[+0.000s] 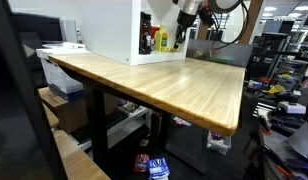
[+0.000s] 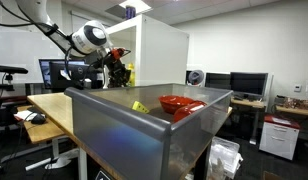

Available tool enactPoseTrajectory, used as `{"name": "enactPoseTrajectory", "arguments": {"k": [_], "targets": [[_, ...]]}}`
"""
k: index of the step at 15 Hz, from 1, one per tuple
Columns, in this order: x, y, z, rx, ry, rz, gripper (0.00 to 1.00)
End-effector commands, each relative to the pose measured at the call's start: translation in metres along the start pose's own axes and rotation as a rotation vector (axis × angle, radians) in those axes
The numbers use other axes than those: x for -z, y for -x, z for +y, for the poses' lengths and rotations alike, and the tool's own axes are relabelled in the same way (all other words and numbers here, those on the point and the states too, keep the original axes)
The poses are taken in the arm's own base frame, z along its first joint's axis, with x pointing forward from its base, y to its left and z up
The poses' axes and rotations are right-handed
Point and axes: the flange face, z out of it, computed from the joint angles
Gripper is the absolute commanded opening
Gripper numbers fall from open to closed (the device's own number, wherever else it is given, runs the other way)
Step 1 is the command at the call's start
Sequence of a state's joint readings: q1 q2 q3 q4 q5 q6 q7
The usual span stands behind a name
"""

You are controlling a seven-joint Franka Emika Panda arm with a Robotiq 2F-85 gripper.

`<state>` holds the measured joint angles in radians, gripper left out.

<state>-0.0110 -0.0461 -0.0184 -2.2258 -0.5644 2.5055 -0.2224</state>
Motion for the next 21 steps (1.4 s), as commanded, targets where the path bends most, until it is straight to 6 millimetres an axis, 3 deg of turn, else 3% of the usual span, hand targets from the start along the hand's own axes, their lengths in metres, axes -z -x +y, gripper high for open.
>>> {"name": "enactPoseTrajectory", "arguments": {"k": [1,21], "targets": [[0.0016,0.0012,0.0047,0.015,0.023,-0.020,0.00],[-0.0065,-0.0001,0.0056,0.028,0.042,-0.032,0.00]]}}
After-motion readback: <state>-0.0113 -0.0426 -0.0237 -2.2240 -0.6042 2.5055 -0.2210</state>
